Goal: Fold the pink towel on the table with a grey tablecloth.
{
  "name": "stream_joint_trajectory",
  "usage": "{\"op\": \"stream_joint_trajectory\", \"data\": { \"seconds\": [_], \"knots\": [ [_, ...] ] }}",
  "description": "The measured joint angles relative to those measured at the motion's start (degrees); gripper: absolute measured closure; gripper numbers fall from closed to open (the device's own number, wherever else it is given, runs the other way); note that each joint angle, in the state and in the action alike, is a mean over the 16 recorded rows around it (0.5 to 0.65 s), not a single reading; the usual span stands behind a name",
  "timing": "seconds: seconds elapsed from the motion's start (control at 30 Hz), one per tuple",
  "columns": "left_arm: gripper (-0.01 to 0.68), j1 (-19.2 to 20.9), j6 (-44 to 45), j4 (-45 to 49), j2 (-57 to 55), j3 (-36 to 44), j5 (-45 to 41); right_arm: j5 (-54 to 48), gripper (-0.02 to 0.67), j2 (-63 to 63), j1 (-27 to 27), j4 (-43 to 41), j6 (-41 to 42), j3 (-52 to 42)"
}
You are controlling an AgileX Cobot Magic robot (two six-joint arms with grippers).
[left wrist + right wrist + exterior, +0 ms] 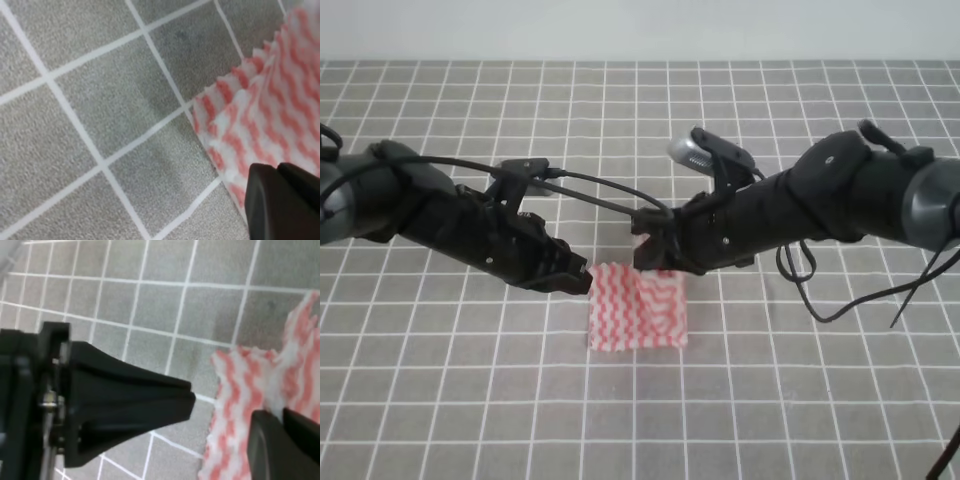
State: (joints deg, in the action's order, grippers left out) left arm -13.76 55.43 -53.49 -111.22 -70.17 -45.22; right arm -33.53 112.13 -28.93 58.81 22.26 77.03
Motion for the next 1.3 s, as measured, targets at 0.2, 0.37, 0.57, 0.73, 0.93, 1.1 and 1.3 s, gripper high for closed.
{"op": "stream_joint_trajectory", "data": {
  "seconds": [0.2,0.37,0.57,0.73,0.93,1.1,1.3],
  "knots": [
    [0.667,0.0,0.0,0.0,0.0,0.0,0.3,0.0,0.664,0.7,-0.7,0.6,0.1,0.1],
    [0.667,0.1,0.0,-0.1,0.0,0.0,0.4,0.3,0.664,1.4,-1.3,0.9,0.2,0.5],
    [0.667,0.1,0.0,0.0,0.0,0.0,0.3,0.1,0.664,2.9,-1.8,1.2,0.3,1.8],
    [0.667,0.1,0.0,0.0,0.0,0.0,0.3,-0.3,0.664,4.3,-2.0,1.3,0.3,3.0],
    [0.667,0.1,0.0,0.0,0.0,0.0,0.2,-0.7,0.664,5.7,-2.2,1.4,0.3,3.9],
    [0.667,0.1,0.0,0.0,0.0,0.0,0.2,-0.7,0.664,6.2,-2.3,1.3,0.3,4.0],
    [0.667,0.4,0.0,0.0,0.1,0.0,0.1,-0.8,0.647,6.3,-2.3,1.3,0.3,4.1]
  ]
}}
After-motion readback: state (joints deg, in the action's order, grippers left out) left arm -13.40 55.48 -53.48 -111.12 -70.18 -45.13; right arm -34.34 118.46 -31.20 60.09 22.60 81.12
